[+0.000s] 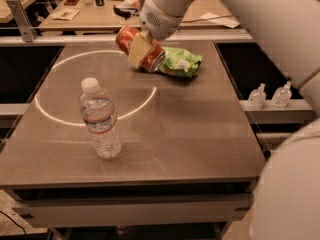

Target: Place coke can upright

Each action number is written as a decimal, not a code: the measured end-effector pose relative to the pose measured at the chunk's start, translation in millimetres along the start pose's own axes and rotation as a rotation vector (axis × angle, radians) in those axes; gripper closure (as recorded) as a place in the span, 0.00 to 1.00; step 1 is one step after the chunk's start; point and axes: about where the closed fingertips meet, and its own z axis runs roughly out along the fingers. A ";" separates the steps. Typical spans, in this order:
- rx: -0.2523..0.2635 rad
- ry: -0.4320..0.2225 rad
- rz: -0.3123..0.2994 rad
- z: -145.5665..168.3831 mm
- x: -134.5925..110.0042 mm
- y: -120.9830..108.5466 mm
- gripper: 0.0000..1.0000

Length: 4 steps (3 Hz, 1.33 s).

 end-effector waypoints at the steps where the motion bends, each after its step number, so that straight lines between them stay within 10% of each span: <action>1: -0.088 -0.242 -0.062 -30.6 3.9 -7.9 1.00; 2: -0.193 -0.452 -0.104 -49.1 8.7 -10.6 1.00; 4: -0.226 -0.483 -0.110 -53.9 5.6 -2.6 1.00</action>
Offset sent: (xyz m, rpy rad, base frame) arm -0.0167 -0.0568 0.0693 0.7596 -0.1573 0.2678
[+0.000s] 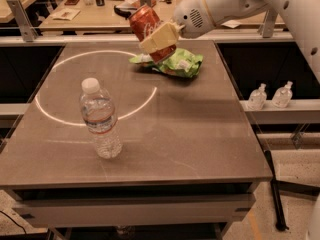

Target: Place coke can upright

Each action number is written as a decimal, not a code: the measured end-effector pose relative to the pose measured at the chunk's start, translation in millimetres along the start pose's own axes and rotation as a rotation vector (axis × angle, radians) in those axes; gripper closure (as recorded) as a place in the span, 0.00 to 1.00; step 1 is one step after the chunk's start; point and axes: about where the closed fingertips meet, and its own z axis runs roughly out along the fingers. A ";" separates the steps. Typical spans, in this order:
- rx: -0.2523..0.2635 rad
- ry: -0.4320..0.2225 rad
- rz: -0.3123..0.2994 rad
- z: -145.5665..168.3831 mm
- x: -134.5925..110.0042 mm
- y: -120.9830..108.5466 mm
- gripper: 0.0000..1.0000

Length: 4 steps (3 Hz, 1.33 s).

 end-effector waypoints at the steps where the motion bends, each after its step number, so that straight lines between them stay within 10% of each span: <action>1: -0.007 -0.060 0.024 1.1 2.2 1.7 1.00; 4: 0.022 -0.352 0.143 22.2 54.0 31.3 1.00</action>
Offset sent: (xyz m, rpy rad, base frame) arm -0.0222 -0.0191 -0.0333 0.3919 0.0730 -0.1616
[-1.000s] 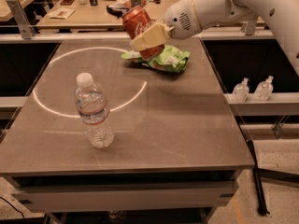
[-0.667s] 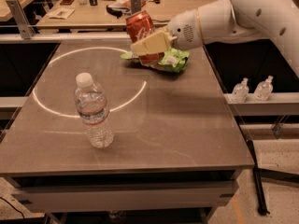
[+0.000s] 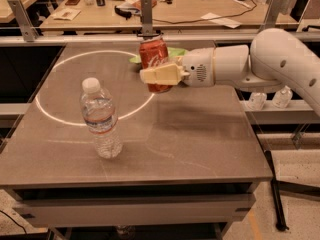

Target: Place coke can upright

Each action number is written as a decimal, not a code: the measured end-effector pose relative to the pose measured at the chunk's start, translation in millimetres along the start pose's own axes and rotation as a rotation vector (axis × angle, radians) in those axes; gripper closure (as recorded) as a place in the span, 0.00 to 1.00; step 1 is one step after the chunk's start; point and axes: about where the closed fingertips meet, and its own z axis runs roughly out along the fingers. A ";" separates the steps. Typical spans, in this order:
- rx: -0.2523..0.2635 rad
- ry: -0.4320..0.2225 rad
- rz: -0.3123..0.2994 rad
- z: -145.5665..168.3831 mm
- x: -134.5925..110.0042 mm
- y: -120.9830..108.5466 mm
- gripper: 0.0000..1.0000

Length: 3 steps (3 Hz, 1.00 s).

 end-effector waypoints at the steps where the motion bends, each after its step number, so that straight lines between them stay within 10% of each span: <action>1: 0.025 -0.032 -0.029 6.1 23.9 5.8 1.00; 3: 0.020 -0.055 -0.057 7.2 27.3 8.2 1.00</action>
Offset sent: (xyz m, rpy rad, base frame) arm -0.0088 0.0018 -0.0198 0.0144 -0.0306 -0.0243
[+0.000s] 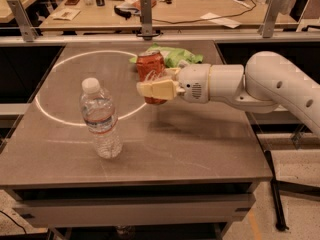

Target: Place coke can upright

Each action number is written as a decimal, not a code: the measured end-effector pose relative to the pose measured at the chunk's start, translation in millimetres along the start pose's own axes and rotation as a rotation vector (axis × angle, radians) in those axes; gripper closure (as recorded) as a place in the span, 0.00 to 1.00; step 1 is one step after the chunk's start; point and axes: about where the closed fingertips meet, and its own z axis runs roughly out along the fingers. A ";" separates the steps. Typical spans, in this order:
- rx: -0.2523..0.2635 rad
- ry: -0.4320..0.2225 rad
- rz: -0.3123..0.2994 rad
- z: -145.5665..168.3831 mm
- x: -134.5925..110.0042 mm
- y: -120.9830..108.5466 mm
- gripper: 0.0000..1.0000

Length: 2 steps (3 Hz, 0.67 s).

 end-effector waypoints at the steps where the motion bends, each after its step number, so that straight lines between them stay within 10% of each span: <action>1: -0.006 -0.067 -0.049 -1.5 6.4 0.6 1.00; 2: -0.017 -0.120 -0.102 -3.3 13.7 1.4 1.00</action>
Offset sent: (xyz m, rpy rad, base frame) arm -0.0085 -0.0130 -0.0214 0.1262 -0.2166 0.0147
